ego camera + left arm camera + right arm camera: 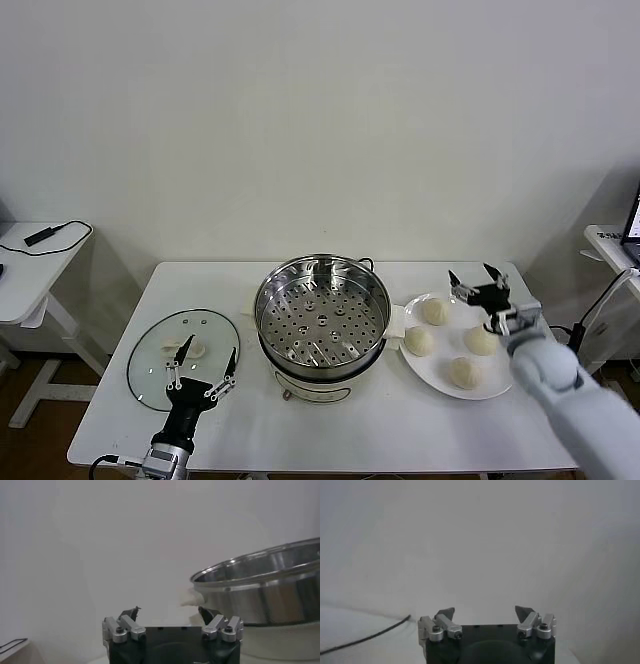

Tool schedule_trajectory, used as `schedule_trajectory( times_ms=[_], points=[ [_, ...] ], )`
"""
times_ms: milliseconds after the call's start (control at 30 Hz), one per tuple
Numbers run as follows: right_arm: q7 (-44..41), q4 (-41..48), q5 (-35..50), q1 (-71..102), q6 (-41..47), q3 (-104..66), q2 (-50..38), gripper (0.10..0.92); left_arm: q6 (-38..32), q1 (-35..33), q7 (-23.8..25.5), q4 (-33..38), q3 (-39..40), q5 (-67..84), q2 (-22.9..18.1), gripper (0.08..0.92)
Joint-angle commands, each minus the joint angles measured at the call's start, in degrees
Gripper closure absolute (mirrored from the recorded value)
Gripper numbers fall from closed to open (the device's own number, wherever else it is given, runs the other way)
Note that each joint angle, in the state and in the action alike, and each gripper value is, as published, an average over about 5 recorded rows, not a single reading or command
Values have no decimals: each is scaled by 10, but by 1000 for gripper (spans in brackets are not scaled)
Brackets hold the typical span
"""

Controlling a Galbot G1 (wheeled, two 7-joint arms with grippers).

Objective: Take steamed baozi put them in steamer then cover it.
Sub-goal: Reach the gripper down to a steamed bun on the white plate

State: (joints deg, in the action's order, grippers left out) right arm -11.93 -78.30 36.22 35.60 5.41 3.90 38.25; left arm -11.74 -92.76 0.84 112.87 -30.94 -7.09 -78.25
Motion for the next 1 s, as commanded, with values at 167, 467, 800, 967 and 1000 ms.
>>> schedule_trajectory(
  times_ms=[167, 467, 800, 967, 1000],
  points=[
    [-586, 259, -217, -413, -39, 345, -27, 203, 0, 0, 0, 3, 1, 5, -3, 177],
    [-644, 308, -389, -428, -90, 374, 52, 203, 2, -2, -1, 5, 0, 3, -4, 177],
    [-560, 373, -420, -403, -107, 372, 133, 203, 1, -7, -3, 6, -3, 2, -8, 177],
    [-534, 391, -421, -393, -111, 365, 160, 203, 0, -7, -4, 5, -5, 2, -9, 177],
    [-531, 395, -421, -392, -113, 364, 164, 203, 0, -8, -4, 4, -5, 2, -9, 177]
  ],
)
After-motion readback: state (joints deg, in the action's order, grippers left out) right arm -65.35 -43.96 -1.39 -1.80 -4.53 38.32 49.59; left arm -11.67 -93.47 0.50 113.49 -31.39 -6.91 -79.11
